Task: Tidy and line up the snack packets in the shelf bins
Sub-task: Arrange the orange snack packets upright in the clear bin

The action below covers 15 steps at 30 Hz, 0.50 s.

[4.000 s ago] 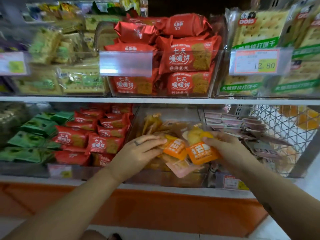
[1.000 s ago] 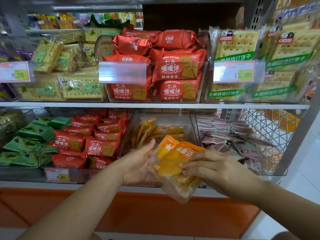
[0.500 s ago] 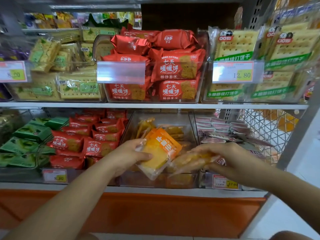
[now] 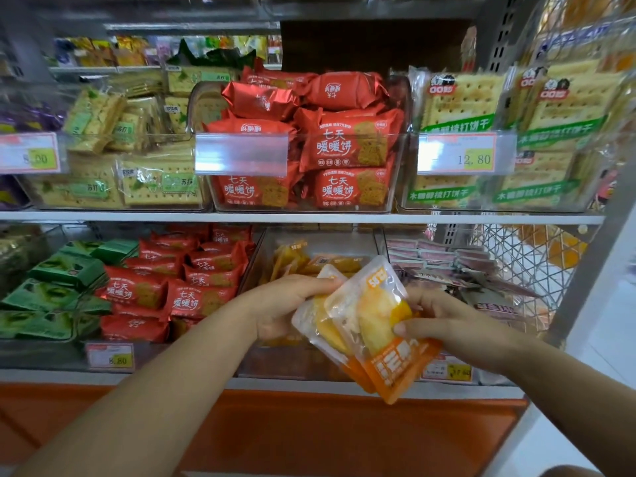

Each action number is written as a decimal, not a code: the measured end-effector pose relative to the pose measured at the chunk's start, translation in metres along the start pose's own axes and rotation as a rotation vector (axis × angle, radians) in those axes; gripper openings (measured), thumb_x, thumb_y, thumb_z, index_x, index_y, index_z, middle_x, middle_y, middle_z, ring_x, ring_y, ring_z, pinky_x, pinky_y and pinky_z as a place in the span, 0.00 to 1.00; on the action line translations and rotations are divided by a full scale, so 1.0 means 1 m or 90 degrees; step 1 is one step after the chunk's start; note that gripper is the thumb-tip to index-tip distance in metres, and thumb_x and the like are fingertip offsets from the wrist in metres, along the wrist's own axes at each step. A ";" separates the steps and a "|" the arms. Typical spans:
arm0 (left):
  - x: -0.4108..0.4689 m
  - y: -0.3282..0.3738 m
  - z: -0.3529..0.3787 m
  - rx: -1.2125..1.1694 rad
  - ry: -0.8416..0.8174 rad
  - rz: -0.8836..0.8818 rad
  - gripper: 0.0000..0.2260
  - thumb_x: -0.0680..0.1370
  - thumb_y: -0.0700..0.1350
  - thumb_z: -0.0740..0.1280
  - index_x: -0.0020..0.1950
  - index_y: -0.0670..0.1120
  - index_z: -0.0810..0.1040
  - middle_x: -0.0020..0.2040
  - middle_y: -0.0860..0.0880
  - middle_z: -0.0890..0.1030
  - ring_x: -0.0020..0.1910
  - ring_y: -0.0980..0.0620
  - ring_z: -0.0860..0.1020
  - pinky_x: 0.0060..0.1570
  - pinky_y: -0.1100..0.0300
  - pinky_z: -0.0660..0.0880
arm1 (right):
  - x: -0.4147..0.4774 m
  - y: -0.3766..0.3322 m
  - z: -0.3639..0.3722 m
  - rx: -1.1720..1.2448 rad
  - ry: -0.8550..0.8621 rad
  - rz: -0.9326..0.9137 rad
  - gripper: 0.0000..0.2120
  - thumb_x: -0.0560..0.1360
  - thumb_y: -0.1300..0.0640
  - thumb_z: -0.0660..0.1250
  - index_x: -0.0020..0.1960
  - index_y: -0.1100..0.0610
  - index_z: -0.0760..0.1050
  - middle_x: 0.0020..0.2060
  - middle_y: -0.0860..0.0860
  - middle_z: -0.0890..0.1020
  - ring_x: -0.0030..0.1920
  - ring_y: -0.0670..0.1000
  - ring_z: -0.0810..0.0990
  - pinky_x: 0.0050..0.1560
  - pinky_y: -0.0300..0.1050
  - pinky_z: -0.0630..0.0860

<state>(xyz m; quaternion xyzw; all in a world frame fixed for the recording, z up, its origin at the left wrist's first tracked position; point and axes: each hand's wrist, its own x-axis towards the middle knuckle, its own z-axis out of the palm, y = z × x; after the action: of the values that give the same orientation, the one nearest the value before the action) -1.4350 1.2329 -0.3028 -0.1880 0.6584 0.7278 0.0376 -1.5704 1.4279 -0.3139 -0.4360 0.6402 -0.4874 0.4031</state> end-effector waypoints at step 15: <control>-0.001 -0.036 0.056 -0.162 0.078 0.216 0.34 0.71 0.43 0.71 0.72 0.59 0.60 0.63 0.47 0.77 0.58 0.47 0.79 0.56 0.45 0.77 | 0.001 0.032 0.025 0.331 0.169 -0.002 0.19 0.72 0.58 0.66 0.63 0.55 0.73 0.50 0.57 0.83 0.48 0.58 0.82 0.42 0.53 0.81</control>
<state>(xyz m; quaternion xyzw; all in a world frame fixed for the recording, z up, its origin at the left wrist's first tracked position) -1.4358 1.2922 -0.3334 -0.1215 0.5843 0.7883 -0.1497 -1.5525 1.4251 -0.3505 -0.2514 0.5403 -0.6886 0.4132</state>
